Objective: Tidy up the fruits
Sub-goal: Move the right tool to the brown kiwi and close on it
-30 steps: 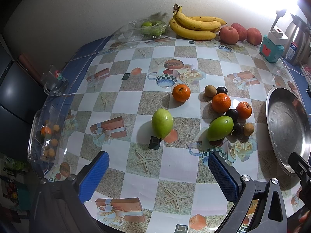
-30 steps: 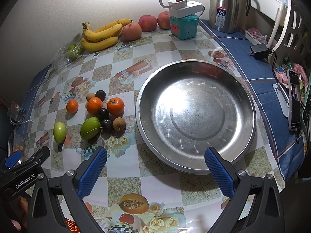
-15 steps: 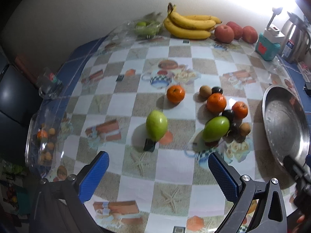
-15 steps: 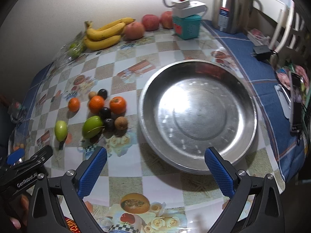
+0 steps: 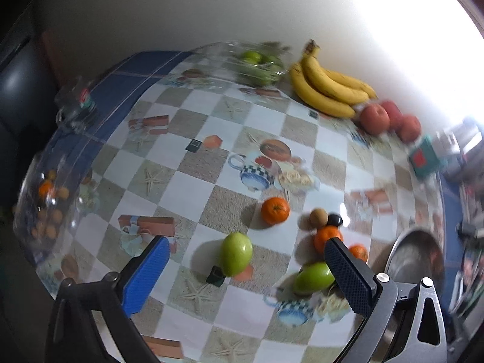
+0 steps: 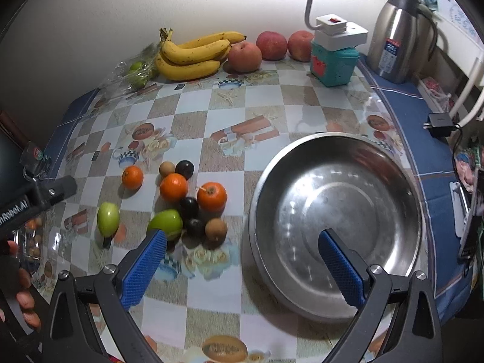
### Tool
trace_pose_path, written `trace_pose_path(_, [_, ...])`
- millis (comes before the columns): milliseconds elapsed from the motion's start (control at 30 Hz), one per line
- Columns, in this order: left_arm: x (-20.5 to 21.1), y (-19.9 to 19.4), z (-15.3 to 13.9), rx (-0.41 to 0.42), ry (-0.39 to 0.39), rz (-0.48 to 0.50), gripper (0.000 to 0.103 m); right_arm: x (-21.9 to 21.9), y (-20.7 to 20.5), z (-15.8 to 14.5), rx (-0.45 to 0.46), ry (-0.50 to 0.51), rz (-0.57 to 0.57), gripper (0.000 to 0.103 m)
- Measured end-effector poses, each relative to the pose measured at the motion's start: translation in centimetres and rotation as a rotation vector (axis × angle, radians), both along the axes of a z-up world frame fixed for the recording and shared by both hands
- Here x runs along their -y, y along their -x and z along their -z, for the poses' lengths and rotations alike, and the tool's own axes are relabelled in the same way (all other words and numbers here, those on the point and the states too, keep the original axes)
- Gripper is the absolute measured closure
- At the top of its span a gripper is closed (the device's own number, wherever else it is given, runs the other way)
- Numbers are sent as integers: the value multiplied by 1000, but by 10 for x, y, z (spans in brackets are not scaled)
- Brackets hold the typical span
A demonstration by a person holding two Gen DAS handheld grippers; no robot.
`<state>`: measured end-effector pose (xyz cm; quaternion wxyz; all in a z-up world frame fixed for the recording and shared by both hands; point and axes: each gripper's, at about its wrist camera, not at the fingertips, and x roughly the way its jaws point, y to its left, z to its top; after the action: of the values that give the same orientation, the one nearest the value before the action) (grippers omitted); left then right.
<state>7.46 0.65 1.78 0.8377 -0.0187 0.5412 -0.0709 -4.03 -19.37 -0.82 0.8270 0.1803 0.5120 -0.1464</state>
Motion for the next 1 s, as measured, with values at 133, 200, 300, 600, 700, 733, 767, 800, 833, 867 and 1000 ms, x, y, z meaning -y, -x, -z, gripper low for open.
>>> trace_pose_path(133, [-5,-6,1,27,91,-52,0,8,-13,10,-26,-56,16,3])
trace_pose_path(200, [-6,-7,7,18,82,-63,0,7,-19,13,-36,-53,15,3])
trace_pose_path(300, [-10,-9,19,9,78,-89,0,2,-26,17,-35,-53,-2,3])
trace_pose_path(600, [-12,-10,33,19,6,-104,0,-12,-34,38,-45,-102,-52,24])
trace_pose_path(700, [-3,-10,41,-17,11,-49,0,-15,-35,43,-52,-115,-64,31])
trace_pose_path(733, [0,-9,44,-34,21,-28,0,-16,-36,45,-55,-121,-70,35])
trace_pose_path(767, [2,-9,47,-49,25,-18,0,-18,-37,47,-60,-123,-79,36])
trace_pose_path(800, [5,-8,50,-65,26,-7,0,-19,-37,48,-64,-123,-84,38])
trace_pose_path(833, [8,-7,52,-72,22,-2,0,-21,-38,50,-69,-120,-96,41])
trace_pose_path(867, [11,-6,54,-82,16,10,0,-23,-39,52,-74,-115,-101,45])
trace_pose_path(1000, [21,-3,58,-76,0,45,0,-22,-40,60,-94,-120,-93,52])
